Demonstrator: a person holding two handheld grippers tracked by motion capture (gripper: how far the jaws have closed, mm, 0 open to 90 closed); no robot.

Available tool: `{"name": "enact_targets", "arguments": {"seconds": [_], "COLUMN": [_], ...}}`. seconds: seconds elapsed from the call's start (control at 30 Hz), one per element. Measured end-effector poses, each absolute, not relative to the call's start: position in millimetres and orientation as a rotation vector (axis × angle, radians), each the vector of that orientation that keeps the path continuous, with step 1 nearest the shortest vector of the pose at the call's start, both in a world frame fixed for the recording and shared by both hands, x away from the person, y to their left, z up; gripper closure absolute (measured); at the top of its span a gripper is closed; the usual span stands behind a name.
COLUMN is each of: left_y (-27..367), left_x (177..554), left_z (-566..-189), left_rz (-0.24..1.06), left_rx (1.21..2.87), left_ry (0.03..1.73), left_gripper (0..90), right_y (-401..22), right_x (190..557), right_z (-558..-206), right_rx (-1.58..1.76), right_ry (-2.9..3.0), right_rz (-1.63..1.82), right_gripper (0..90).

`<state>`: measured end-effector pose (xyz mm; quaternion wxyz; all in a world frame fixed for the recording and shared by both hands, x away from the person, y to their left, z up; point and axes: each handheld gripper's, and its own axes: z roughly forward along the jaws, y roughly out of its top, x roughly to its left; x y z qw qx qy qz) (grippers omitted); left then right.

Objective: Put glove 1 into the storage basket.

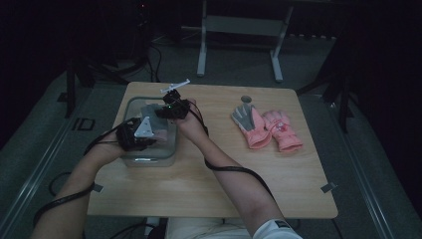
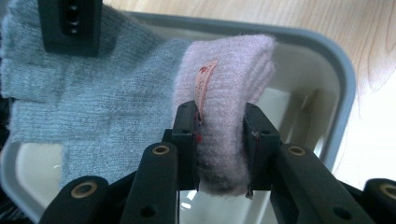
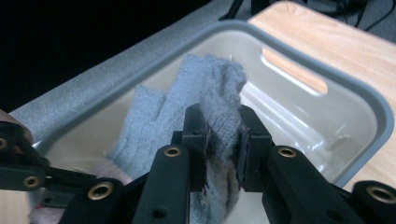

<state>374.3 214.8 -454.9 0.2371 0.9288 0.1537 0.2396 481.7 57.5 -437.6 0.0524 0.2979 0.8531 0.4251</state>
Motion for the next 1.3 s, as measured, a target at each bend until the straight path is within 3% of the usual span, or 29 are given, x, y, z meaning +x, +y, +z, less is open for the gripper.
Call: {"name": "enact_targets", "arguments": {"seconds": [0.33, 0.63, 1.0, 1.13, 1.3], "left_y": [216, 218, 213, 205, 199], "left_x": [396, 411, 429, 439, 442], "left_z": [-471, -484, -494, -502, -501], "left_rz": [0.516, 0.499, 0.458, 0.416, 0.355], "left_rx": [2.611, 2.652, 2.68, 2.758, 2.767], "left_ry": [0.397, 0.392, 0.384, 0.37, 0.376], "left_gripper": [70.1, 70.1, 70.0, 69.8, 69.1], "right_y": [56, 60, 59, 61, 51], "right_x": [490, 502, 520, 519, 518], "right_z": [-462, -482, -489, -492, -480], "right_rx": [1.003, 1.075, 1.11, 1.106, 1.126], "right_ry": [2.605, 2.601, 2.593, 2.595, 2.55], "right_rz": [1.227, 1.186, 1.122, 1.078, 1.151], "right_gripper": [76.5, 76.1, 75.0, 68.4, 66.8]}}
